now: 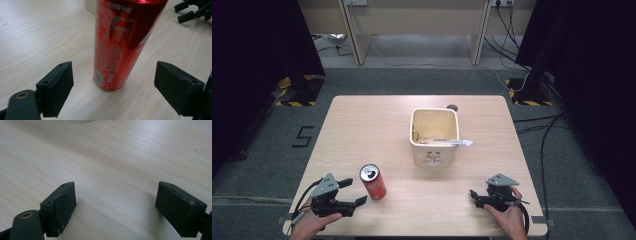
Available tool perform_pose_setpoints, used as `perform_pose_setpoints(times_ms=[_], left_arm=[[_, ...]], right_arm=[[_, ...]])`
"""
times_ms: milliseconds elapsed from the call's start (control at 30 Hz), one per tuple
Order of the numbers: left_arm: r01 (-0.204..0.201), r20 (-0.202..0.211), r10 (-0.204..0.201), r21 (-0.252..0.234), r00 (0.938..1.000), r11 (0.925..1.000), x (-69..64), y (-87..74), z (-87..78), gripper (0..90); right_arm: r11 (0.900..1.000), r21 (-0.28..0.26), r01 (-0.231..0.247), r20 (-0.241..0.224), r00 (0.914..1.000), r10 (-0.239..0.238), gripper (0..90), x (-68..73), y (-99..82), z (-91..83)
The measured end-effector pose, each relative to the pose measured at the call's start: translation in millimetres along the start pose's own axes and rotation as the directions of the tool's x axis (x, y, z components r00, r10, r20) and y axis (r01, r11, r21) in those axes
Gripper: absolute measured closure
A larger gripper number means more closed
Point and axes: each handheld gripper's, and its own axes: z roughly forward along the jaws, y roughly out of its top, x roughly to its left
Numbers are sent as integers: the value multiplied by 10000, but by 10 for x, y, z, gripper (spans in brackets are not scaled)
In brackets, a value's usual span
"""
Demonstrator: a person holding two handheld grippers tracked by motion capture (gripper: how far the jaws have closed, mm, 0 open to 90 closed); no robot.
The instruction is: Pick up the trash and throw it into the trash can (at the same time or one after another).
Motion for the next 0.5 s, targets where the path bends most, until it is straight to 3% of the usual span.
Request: perform_pose_setpoints(times_ms=[500], left_arm=[[-310, 242, 315, -223, 9992, 9993, -128, 215, 115, 156]], right_arm=[[10000, 6, 6, -16, 10000, -6, 168, -2, 0, 0]])
